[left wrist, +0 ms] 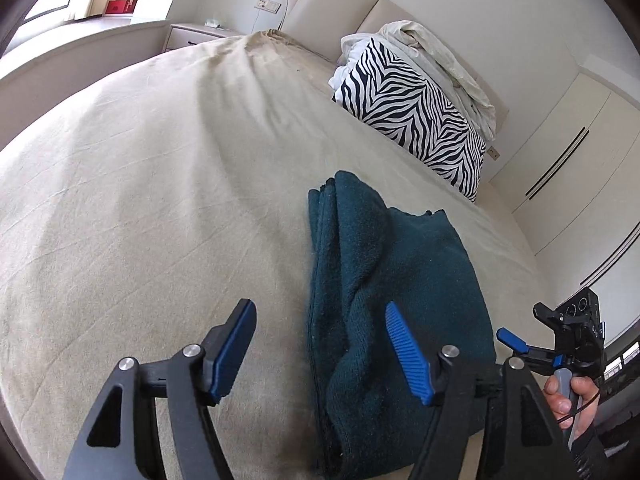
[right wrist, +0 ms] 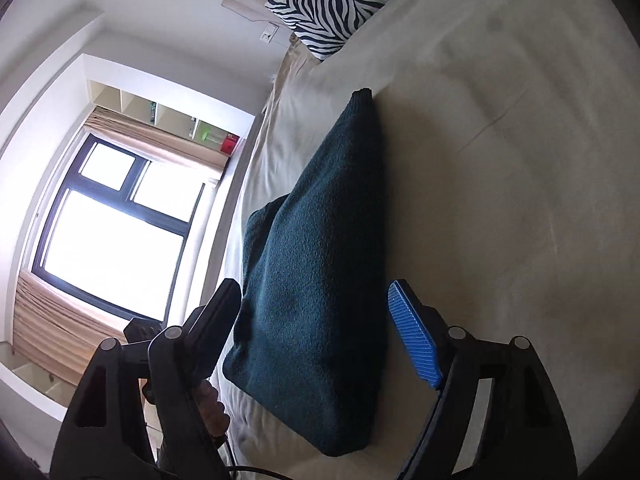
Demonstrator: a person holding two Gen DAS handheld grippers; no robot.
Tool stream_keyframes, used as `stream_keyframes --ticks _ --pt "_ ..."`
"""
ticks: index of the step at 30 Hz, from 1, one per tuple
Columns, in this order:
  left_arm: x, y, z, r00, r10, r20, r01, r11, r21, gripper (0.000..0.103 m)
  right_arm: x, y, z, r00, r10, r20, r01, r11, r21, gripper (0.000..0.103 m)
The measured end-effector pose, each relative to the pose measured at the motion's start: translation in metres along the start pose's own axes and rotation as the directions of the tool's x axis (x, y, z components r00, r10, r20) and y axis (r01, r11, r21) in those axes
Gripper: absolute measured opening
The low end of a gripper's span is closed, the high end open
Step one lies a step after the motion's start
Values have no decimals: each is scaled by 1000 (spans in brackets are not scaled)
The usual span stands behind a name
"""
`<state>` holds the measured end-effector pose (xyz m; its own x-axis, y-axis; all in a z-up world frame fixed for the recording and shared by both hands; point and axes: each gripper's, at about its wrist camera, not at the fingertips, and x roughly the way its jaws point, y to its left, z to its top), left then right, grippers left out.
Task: Fold small clothes
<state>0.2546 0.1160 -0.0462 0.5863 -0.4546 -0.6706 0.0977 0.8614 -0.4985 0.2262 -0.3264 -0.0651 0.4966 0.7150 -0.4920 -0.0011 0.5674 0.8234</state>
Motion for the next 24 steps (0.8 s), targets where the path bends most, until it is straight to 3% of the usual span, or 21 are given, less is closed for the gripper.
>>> stream_keyframes --ticks 4,8,13,15,18,24 --pt "28 22 13 986 -69 -150 57 995 -83 68 27 -19 1 995 -33 -92 41 996 81 77" --pt "39 25 23 963 -137 -234 109 986 -126 68 35 -18 0 993 20 -120 -8 995 99 77" --pt "57 16 29 937 -154 -314 117 984 -133 69 66 -11 12 982 45 -185 -24 993 113 77" --pt "62 14 29 921 -196 -338 147 975 -165 70 70 -9 16 981 63 -183 -38 990 136 77" --pt "72 8 23 874 -279 -397 211 955 -206 70 69 -8 14 978 111 -176 -82 983 165 76" --pt "81 1 22 866 -250 -432 179 963 -200 70 72 -5 15 978 100 -184 -72 985 155 75"
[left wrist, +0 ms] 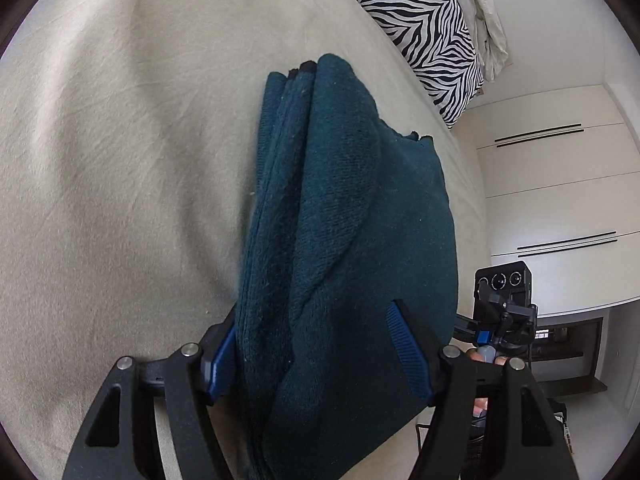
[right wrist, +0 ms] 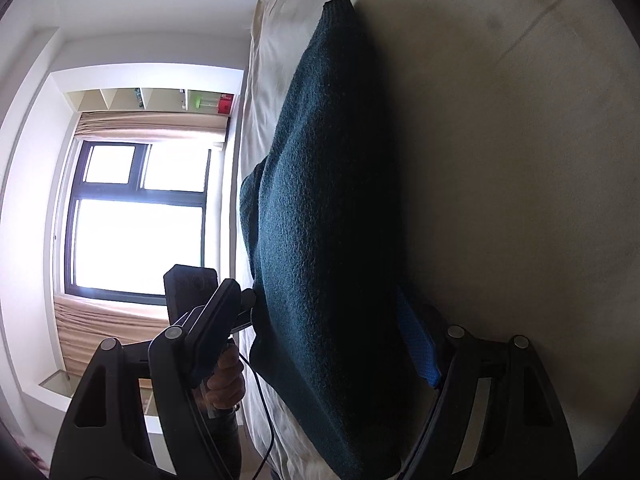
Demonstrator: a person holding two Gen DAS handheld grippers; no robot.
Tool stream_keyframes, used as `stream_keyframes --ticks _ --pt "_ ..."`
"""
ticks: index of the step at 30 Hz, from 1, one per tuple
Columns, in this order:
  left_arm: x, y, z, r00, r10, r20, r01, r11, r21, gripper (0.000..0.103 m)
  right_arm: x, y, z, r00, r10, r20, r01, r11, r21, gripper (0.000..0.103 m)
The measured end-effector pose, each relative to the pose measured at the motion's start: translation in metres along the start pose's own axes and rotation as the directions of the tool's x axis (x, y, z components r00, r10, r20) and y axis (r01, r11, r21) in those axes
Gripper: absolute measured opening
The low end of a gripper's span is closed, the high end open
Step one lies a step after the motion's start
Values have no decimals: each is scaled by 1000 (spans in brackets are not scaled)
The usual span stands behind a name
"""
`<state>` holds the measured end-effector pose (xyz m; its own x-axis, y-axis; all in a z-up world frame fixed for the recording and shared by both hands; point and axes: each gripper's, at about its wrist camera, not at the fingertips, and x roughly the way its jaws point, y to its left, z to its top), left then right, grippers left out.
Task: Fold small clothes
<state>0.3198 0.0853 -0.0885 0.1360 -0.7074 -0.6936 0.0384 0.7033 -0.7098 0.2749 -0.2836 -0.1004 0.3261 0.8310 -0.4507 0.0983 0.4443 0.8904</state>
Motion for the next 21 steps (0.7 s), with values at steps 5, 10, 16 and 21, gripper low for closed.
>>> stream_keyframes --ticks 5,10,16,21 --pt "10 -2 -1 1000 2 -17 -2 1000 -12 35 13 3 4 992 -123 -7 123 992 -20 59" --pt "8 -8 -9 999 31 27 -31 999 7 31 9 14 1 982 -188 3 188 980 -65 40" --pt "-4 -20 -18 997 14 74 -13 1000 -7 28 -10 42 -5 975 -219 40 222 967 -127 34" --pt "-9 -63 -37 996 -3 94 -2 998 57 28 -60 53 -11 982 -175 73 184 972 -142 33"
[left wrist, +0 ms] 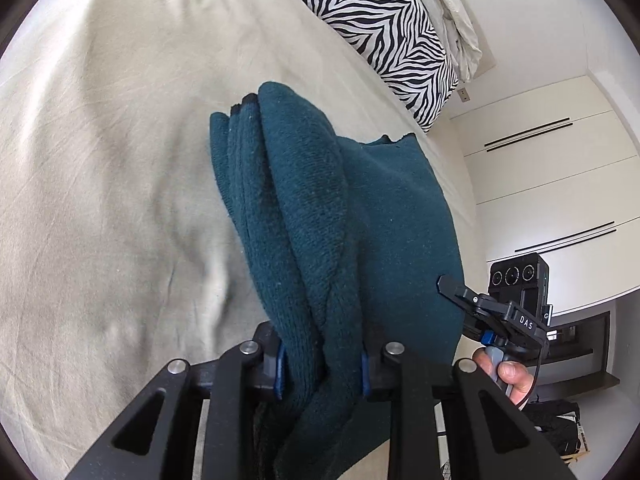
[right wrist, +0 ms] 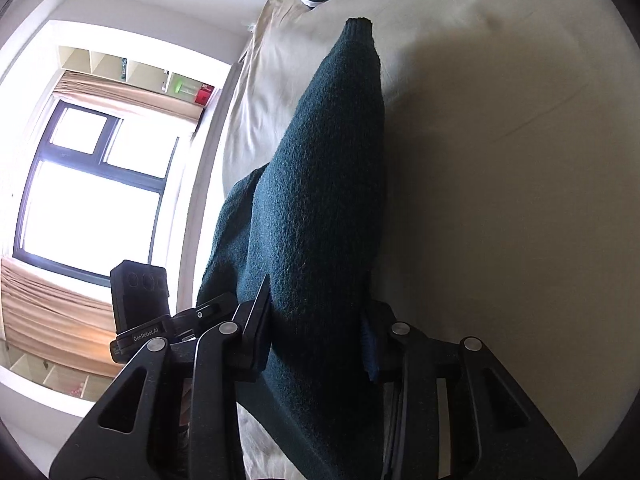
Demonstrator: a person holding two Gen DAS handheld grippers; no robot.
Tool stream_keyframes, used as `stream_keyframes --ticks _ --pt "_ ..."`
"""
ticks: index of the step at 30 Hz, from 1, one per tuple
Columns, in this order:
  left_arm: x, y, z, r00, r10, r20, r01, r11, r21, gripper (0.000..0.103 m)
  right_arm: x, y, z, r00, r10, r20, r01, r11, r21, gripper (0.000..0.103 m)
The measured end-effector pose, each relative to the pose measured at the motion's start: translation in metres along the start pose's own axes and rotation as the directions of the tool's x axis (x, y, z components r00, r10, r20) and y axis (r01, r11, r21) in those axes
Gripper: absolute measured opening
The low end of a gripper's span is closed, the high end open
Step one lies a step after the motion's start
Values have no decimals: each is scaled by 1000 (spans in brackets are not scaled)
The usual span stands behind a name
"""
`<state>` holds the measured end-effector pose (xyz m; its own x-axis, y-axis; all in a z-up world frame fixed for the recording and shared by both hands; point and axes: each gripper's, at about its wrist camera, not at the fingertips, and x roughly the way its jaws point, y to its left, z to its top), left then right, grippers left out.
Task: Fold small clothes
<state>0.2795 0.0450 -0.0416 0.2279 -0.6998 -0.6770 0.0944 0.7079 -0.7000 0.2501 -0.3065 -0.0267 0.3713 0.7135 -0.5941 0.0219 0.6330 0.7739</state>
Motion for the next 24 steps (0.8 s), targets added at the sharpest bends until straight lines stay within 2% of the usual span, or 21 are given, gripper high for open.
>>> stream_keyframes --ticks 3,7,9,11,12,13,15,18,20,21,22,24 --pt "10 -28 -10 1000 14 -6 -13 998 60 28 -31 -10 -9 1000 4 29 -4 1000 6 33" --pt "41 -51 -32 999 13 -51 -9 997 76 28 -69 -42 -22 998 1 68 -5 998 66 34" --pt "57 -53 -43 997 23 -69 -18 997 77 28 -77 -63 -28 998 -11 68 4 995 101 34" --pt "76 -48 -51 995 67 -74 -61 995 82 29 -74 -86 -35 999 -21 42 15 991 131 35" --pt "85 -43 -53 994 85 -70 -80 994 74 33 -68 -101 -41 999 -30 27 26 989 145 38" --pt "91 -36 -54 995 66 -69 -62 997 52 36 -66 -114 -45 999 -4 45 -3 987 162 41" --pt "89 -27 -56 999 7 -42 -5 1000 29 37 -72 -120 -49 993 53 102 -69 985 157 40" --pt "83 -25 -60 999 -14 -30 15 1000 27 40 -86 -115 -49 993 17 120 -37 985 171 43" --pt "74 -29 -62 999 37 -3 -37 998 41 41 -107 -107 -49 981 -65 183 35 986 161 45" --pt "66 -34 -64 997 78 26 -79 995 61 44 -119 -98 -49 970 -111 216 81 986 145 45" --pt "58 -40 -63 990 123 63 -128 988 83 44 -129 -87 -50 961 -125 246 98 988 119 45" --pt "40 -55 -67 971 182 152 -201 973 117 44 -139 -60 -50 964 -39 262 30 999 37 45"
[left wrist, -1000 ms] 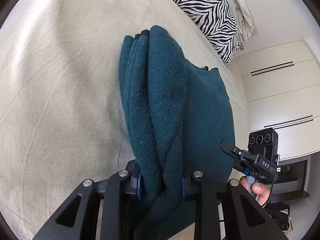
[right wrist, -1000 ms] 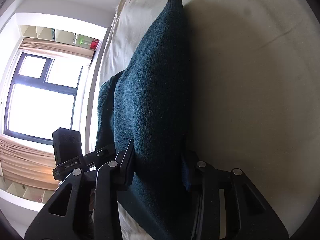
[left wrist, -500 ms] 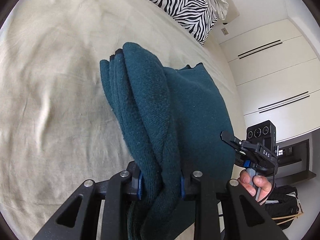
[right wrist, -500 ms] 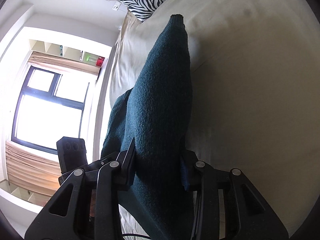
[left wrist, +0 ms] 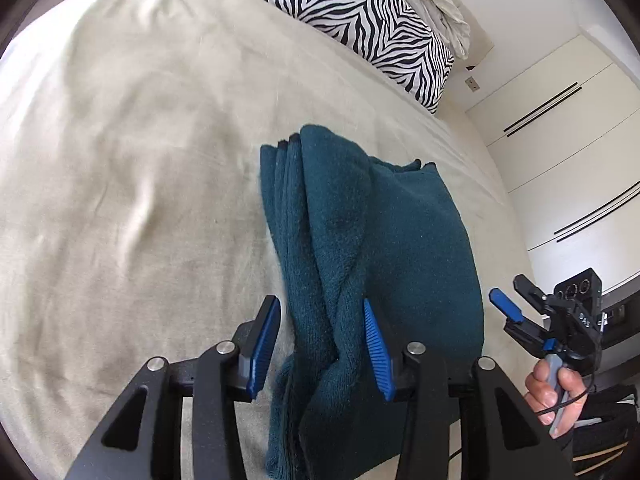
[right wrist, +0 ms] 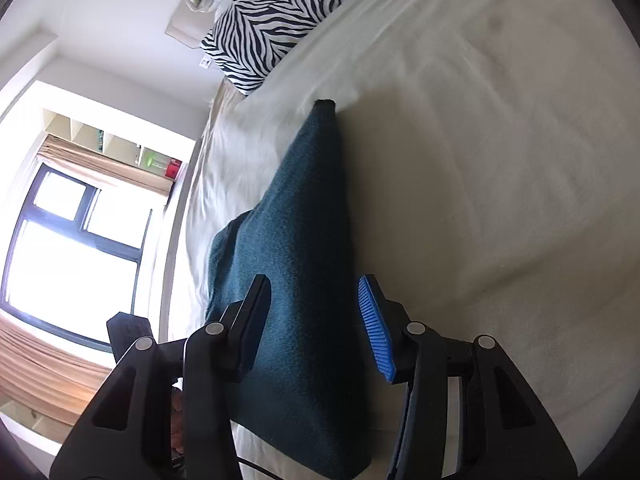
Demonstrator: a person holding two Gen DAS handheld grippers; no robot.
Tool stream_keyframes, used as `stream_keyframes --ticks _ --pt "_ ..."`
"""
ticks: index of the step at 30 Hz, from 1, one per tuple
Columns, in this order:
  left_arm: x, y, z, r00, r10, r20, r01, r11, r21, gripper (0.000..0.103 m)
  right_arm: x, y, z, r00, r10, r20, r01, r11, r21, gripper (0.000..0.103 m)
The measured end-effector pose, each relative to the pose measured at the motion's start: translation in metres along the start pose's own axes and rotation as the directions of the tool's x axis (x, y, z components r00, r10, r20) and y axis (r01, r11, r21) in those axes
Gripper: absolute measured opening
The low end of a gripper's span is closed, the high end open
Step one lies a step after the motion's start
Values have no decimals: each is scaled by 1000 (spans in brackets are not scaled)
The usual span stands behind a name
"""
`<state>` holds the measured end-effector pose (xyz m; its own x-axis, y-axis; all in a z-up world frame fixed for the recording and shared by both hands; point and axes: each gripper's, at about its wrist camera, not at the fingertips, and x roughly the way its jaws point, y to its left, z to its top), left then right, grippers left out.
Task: Fold small clothes
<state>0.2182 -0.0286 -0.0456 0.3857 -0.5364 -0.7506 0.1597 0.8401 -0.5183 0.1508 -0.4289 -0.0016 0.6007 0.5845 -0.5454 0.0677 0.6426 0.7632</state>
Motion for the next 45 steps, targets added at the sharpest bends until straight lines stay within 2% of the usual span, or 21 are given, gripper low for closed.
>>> stream_keyframes --ticks 3,5,8,9,10,12,14,17,18,20,22,23,25,27,29,34,36,39,42,43,45 --pt "-19 -18 0 994 25 108 -32 998 60 44 11 39 2 992 111 -57 -116 989 -89 45" --pt "-15 -30 2 993 -5 119 -8 995 103 44 45 56 -4 986 132 -101 -142 986 -93 45" --pt "18 -36 1 998 50 46 -55 990 132 44 75 24 -20 989 36 -144 -40 999 -27 42" --pt "27 -30 -2 997 68 21 -70 990 127 44 75 7 -30 991 49 -128 -51 999 -18 38" --pt "31 -23 -5 997 78 23 -81 990 119 44 69 -2 -32 992 81 -101 -82 997 -7 25" --pt "30 -10 -8 998 59 33 -62 994 92 44 51 -16 -36 990 127 -66 -123 991 56 24" --pt "26 2 -8 999 10 33 -12 999 45 44 24 -12 -42 996 89 -6 -89 995 43 28" --pt "18 -3 -16 998 20 55 -23 998 58 45 -6 8 -60 981 195 20 -194 980 -33 34" --pt "16 -7 -21 997 31 64 -36 997 74 49 -9 11 -68 981 194 16 -193 980 -57 40" --pt "10 -12 -35 996 49 78 -57 994 98 56 -5 7 -84 991 130 9 -129 989 -70 68" --pt "5 -15 -49 993 84 86 -93 990 106 57 15 -25 -96 997 48 -61 -49 999 -16 69" --pt "1 -15 -56 993 90 81 -99 989 106 57 10 -42 -108 998 41 -38 -41 999 1 58" --pt "-19 -22 -73 986 118 122 -133 983 127 59 -16 -45 -116 1000 2 22 -3 999 45 58" --pt "-49 -35 -92 961 157 229 -197 966 166 83 -56 -34 -131 993 -17 117 16 1000 13 60" --pt "-80 -52 -110 910 204 361 -287 938 195 103 -91 -13 -146 976 -62 207 77 995 -69 60" --pt "-144 -110 -144 703 299 645 -546 808 220 103 -152 65 -188 874 -189 448 329 908 -259 70" --pt "-164 -124 -149 650 327 686 -587 789 180 103 -173 94 -210 810 -200 551 416 858 -301 84" --pt "-198 -136 -161 592 305 746 -593 792 147 103 -205 130 -237 704 -193 683 531 782 -326 101" --pt "-233 -143 -184 537 269 800 -591 796 129 103 -230 161 -260 666 -186 722 587 729 -354 102" --pt "-239 -145 -188 538 279 795 -596 793 125 103 -235 170 -263 669 -182 721 586 725 -360 102" --pt "-244 -145 -190 586 293 755 -593 790 154 103 -244 187 -268 685 -161 711 562 737 -375 102"
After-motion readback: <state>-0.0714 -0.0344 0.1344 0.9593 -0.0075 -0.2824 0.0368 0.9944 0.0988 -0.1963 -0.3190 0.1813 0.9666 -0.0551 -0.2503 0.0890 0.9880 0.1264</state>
